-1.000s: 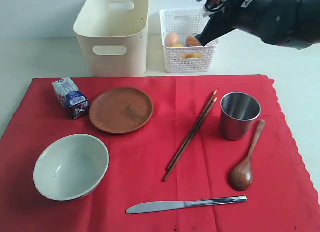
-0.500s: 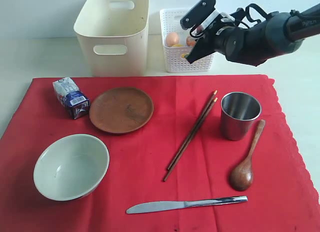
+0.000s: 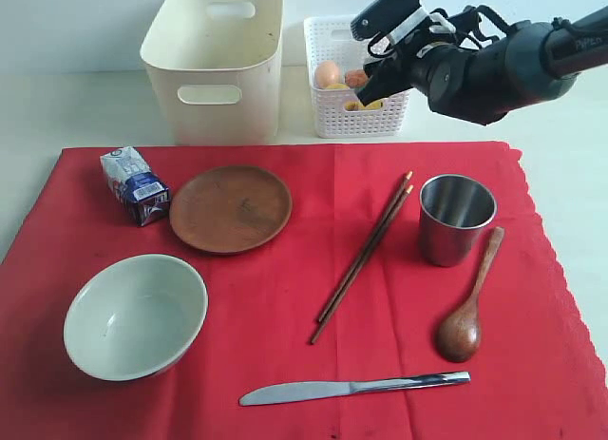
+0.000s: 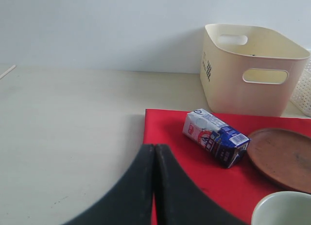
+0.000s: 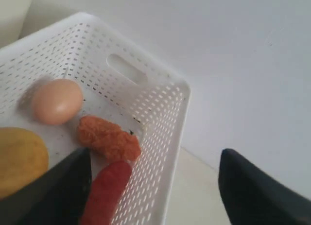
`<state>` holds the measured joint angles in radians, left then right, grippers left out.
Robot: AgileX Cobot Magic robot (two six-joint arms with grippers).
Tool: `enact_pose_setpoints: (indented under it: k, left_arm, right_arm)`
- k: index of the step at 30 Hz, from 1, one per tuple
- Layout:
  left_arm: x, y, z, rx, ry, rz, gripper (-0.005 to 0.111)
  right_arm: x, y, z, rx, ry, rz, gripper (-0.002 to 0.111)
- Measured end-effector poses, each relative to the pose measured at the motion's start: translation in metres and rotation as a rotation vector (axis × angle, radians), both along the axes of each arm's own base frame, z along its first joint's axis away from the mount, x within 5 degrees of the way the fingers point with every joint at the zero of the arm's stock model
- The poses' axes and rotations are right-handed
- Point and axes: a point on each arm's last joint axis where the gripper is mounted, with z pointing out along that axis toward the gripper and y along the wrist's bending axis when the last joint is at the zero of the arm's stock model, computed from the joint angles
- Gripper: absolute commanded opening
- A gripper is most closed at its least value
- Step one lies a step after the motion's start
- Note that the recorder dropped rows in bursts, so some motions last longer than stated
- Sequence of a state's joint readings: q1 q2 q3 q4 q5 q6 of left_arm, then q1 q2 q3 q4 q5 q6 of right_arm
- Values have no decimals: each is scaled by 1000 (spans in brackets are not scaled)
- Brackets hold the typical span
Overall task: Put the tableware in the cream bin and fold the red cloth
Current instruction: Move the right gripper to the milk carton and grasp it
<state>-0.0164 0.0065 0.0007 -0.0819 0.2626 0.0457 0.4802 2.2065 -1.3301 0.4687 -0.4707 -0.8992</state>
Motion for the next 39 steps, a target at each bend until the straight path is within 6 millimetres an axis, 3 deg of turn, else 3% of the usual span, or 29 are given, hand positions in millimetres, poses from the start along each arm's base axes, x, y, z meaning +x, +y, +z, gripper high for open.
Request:
enact_pose_setpoints:
  k: [5, 15, 21, 29, 33, 39]
  left_arm:
    - [0, 0, 0, 0, 0, 0, 2]
    - [0, 0, 0, 0, 0, 0, 2]
    - [0, 0, 0, 0, 0, 0, 2]
    - [0, 0, 0, 0, 0, 0, 2]
    - [0, 0, 0, 0, 0, 0, 2]
    - [0, 0, 0, 0, 0, 0, 2]
  right_arm:
    - [-5, 2, 20, 42, 49, 19, 71]
    - [-41, 1, 108, 92, 190, 164, 70]
    - [-68, -2, 143, 112, 294, 247, 70]
    - [-86, 11, 148, 205, 404, 297, 70]
    - [-102, 42, 141, 203, 427, 370, 73]
    - [-122, 91, 112, 204, 445, 423, 81]
